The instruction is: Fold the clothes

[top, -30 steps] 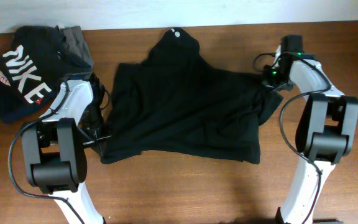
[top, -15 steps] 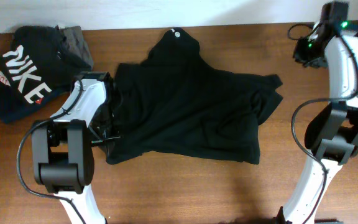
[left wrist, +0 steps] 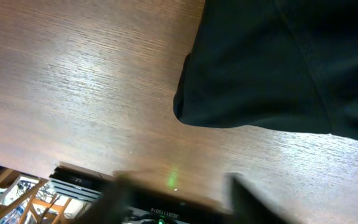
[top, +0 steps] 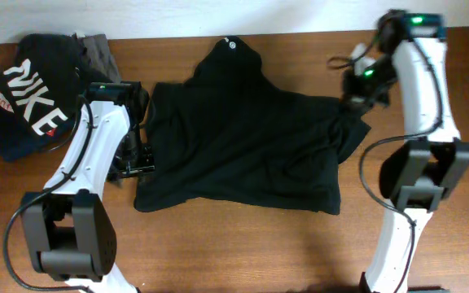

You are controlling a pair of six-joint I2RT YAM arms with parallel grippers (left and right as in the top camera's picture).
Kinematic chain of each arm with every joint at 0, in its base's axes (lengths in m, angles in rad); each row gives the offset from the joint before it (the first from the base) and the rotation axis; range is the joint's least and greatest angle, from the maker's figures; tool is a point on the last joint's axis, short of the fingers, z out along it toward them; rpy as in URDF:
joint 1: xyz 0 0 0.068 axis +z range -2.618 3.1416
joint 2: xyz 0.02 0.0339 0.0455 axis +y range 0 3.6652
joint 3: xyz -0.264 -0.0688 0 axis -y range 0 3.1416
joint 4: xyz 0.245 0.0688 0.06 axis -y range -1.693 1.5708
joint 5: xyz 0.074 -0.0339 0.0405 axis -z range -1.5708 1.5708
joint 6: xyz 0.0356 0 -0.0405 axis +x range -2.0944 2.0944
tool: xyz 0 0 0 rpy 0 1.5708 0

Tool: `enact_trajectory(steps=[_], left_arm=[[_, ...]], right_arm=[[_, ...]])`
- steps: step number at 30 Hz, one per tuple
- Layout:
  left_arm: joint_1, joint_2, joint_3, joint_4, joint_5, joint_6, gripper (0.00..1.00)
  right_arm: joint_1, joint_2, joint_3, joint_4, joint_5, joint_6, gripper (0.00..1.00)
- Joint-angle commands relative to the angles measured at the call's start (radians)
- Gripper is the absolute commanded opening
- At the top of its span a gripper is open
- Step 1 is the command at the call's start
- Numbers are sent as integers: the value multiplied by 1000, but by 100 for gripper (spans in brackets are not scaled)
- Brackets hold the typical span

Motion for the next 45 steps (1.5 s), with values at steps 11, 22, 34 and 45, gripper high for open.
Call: enact_trajectory(steps=[11, 22, 34, 45], left_arm=[[-37, -26, 11, 405, 317, 156, 50], [-202, 142, 11, 631, 327, 144, 1], [-214, 266, 11, 738, 359, 126, 1], [-203, 325, 11, 769, 282, 125, 2]], right_arm=[[152, -9, -382, 74, 116, 43, 4], [152, -9, -515, 169, 105, 76, 4], [148, -9, -673, 311, 113, 108, 4], [83, -9, -748, 351, 296, 280, 4]])
